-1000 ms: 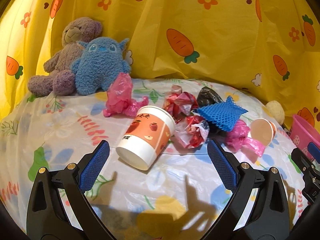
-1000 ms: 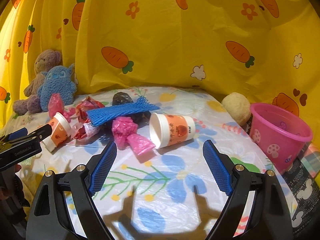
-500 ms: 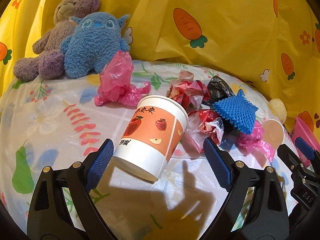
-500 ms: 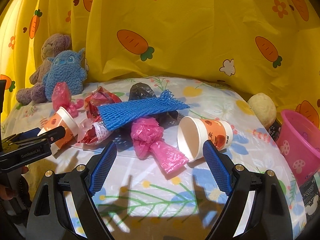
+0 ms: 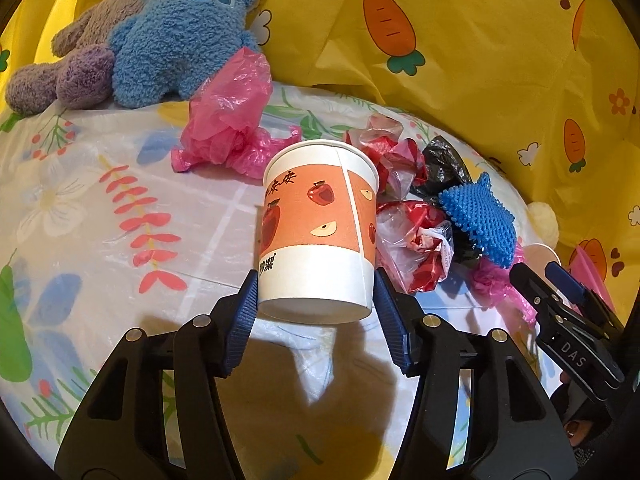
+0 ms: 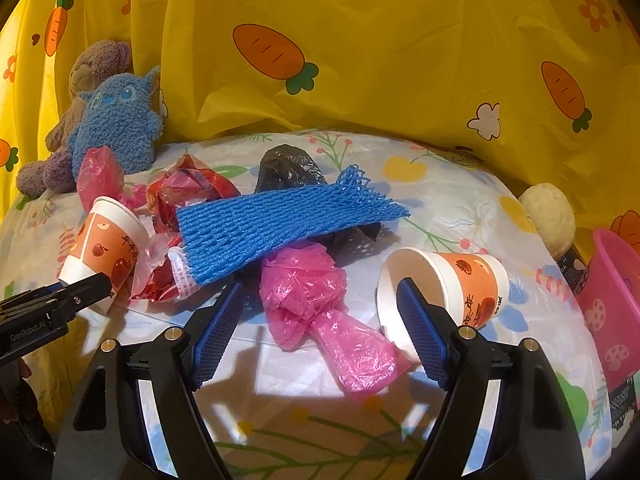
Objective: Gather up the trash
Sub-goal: 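Grasp the apple-print paper cup with the left tool while the right tool grasps the pink bag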
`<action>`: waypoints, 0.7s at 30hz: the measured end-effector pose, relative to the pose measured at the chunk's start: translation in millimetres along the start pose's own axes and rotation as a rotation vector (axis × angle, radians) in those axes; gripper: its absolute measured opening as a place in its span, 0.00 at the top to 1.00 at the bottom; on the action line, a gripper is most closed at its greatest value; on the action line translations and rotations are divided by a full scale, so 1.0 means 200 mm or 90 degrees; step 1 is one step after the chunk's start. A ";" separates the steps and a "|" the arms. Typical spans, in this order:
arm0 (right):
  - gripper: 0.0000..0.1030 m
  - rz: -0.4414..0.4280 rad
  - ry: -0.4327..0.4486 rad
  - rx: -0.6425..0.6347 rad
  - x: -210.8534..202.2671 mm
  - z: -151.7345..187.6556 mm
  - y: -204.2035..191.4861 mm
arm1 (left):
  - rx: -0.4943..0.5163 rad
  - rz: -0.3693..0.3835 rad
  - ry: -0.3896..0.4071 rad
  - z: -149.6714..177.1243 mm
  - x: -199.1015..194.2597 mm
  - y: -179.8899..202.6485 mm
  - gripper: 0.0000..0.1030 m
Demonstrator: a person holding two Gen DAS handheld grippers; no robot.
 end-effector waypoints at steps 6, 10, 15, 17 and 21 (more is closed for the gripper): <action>0.43 -0.004 -0.026 -0.005 0.06 0.02 -0.01 | 0.004 0.009 0.025 -0.01 -0.04 0.01 0.47; 0.68 -0.012 -0.037 -0.011 0.08 0.04 -0.02 | 0.011 0.012 0.039 -0.02 -0.06 0.03 0.47; 0.77 -0.034 -0.031 -0.011 0.02 0.06 -0.02 | 0.022 0.013 0.055 -0.03 -0.09 0.05 0.47; 0.77 -0.040 -0.020 -0.016 -0.04 0.06 -0.02 | 0.030 0.009 0.060 -0.03 -0.10 0.06 0.47; 0.77 -0.059 -0.008 -0.013 -0.16 0.10 0.01 | 0.046 0.009 0.066 -0.02 -0.13 0.10 0.47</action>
Point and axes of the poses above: each gripper's, at about its wrist camera, not at the fingertips, and x roughly the way its jaws point, y to its right, z to its underside, the point moved 8 cm from there along x, roughly the way its jaws point, and after that the axes turned 5 degrees about x, right-handed, at the moved point
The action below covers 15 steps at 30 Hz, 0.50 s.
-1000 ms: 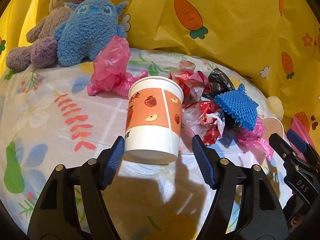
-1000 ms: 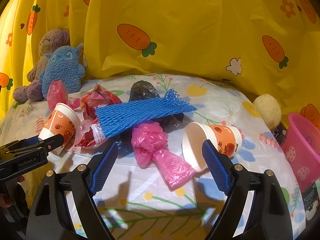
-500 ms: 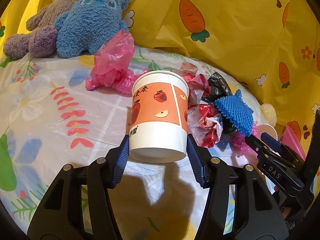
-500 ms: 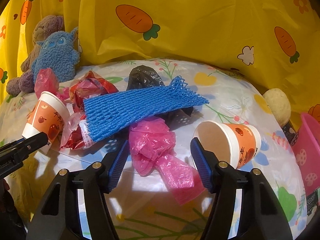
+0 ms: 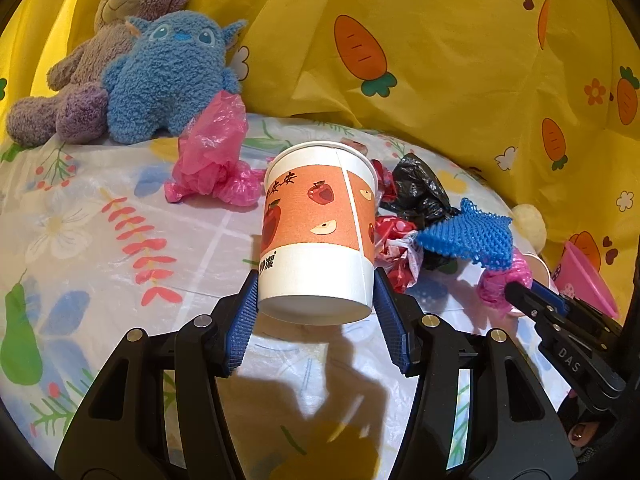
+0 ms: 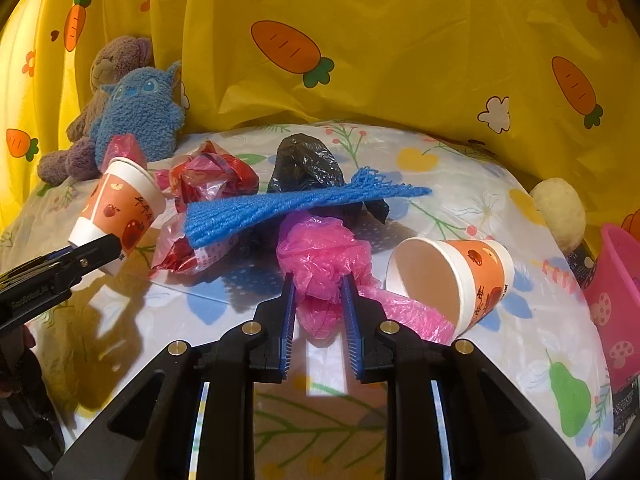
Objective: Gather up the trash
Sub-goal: 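Grasp the apple-print paper cup with the left tool while the right tool grasps the pink bag, then carry the paper cup and pink bag over the pink bucket with both tools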
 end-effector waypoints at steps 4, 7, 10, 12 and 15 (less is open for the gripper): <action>0.77 -0.018 -0.006 -0.008 -0.10 0.07 0.01 | 0.013 0.009 0.017 -0.01 -0.07 0.06 0.47; 0.77 -0.019 -0.009 -0.017 -0.17 0.12 0.03 | 0.022 0.018 0.028 -0.01 -0.12 0.11 0.47; 0.77 -0.012 -0.001 -0.020 -0.26 0.17 0.07 | 0.035 0.026 0.040 -0.01 -0.18 0.18 0.47; 0.77 -0.009 0.003 -0.013 -0.31 0.19 0.12 | 0.043 0.032 0.045 -0.01 -0.21 0.22 0.47; 0.77 -0.001 0.019 0.006 -0.38 0.20 0.19 | 0.055 0.045 0.050 0.00 -0.24 0.30 0.47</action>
Point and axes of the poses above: each gripper's, at about its wrist camera, not at the fingertips, and x roughly the way its jaws point, y to its right, z to its underside, the point moved 8 cm from there along x, roughly the way its jaws point, and after that the axes turned 5 degrees about x, right-handed, at the moved point
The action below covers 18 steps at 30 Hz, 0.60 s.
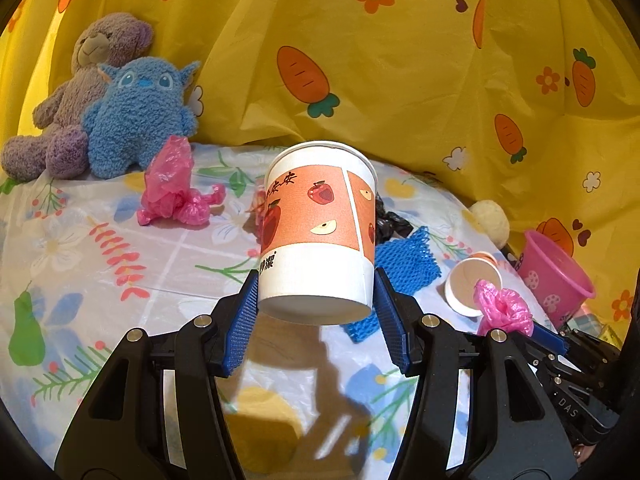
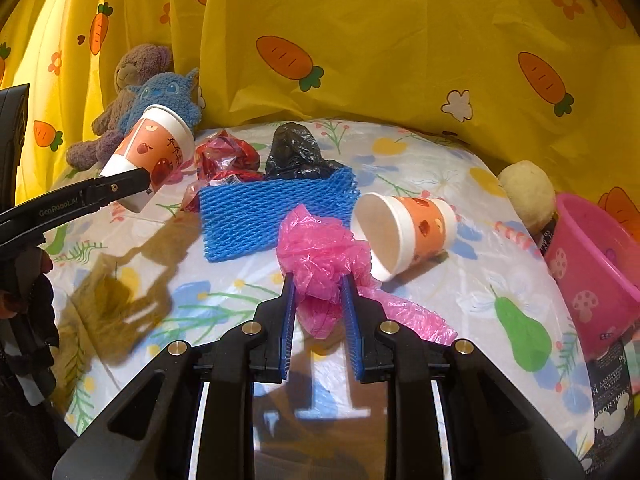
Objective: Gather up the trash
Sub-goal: 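Carry the paper cup and pink bag over the pink bucket with both tools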
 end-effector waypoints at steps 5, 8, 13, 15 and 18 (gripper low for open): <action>0.77 0.011 0.028 0.028 -0.09 -0.01 0.10 | 0.027 0.028 0.000 0.01 -0.01 0.17 0.47; 0.77 0.015 0.043 0.044 -0.14 -0.02 0.16 | 0.047 0.049 -0.001 0.01 0.00 0.28 0.47; 0.77 0.026 0.064 0.071 -0.19 -0.04 0.26 | 0.079 0.080 -0.004 0.00 0.02 0.47 0.47; 0.77 0.033 0.072 0.081 -0.21 -0.05 0.31 | 0.090 0.092 -0.005 0.00 0.03 0.54 0.47; 0.77 0.043 0.083 0.094 -0.24 -0.06 0.38 | 0.103 0.116 -0.007 -0.01 0.05 0.66 0.47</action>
Point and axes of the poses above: each gripper's, at about its wrist camera, not at the fingertips, and x roughly the way its jaws point, y to its right, z to its underside, the point moved 8 cm from there along x, roughly the way its jaws point, and after that the axes turned 5 degrees about x, right-handed, at the moved point
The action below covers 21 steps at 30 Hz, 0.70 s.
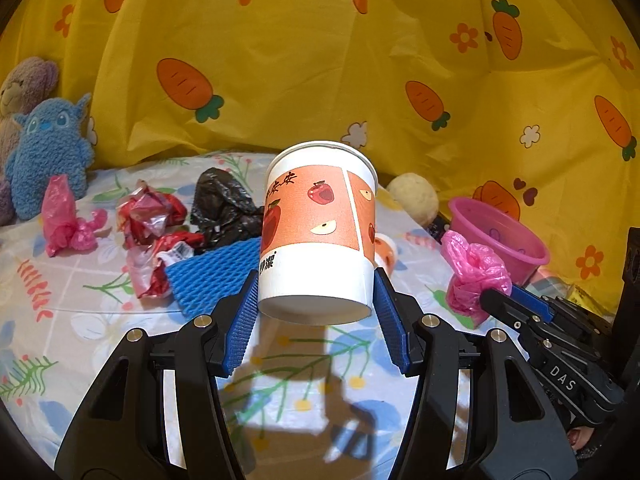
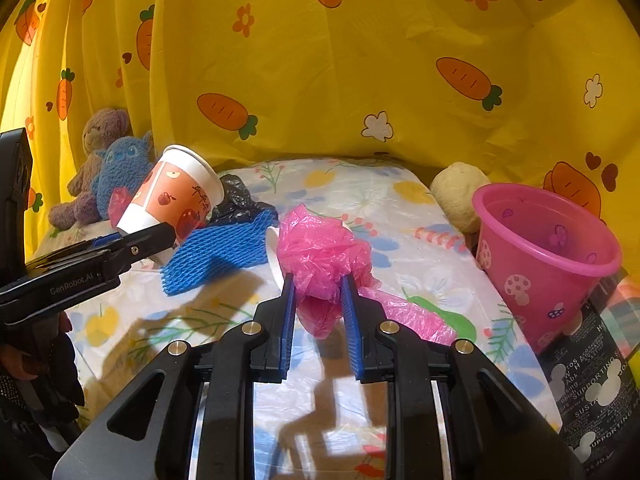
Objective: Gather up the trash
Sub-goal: 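Carry the paper cup and pink bag over the pink bucket with both tools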
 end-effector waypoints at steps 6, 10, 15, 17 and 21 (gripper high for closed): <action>0.77 0.035 0.038 0.032 -0.07 -0.10 0.19 | 0.037 0.058 0.006 -0.10 0.07 0.27 0.47; 0.77 0.078 0.076 0.063 -0.14 -0.21 0.39 | 0.067 0.098 0.009 -0.18 0.14 0.48 0.47; 0.77 0.138 0.117 0.111 -0.21 -0.31 0.67 | 0.107 0.151 0.011 -0.27 0.25 0.76 0.47; 0.77 0.155 0.128 0.130 -0.22 -0.33 0.76 | 0.114 0.171 0.006 -0.30 0.30 0.86 0.47; 0.77 0.181 0.136 0.157 -0.22 -0.37 0.93 | 0.141 0.193 -0.003 -0.34 0.43 1.03 0.47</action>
Point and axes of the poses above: each gripper's, at about its wrist camera, not at the fingertips, and x roughly the way its jaws point, y to its right, z to its underside, the point moved 8 cm from there along x, roughly the way its jaws point, and after that the axes turned 5 degrees about x, right-handed, at the moved point
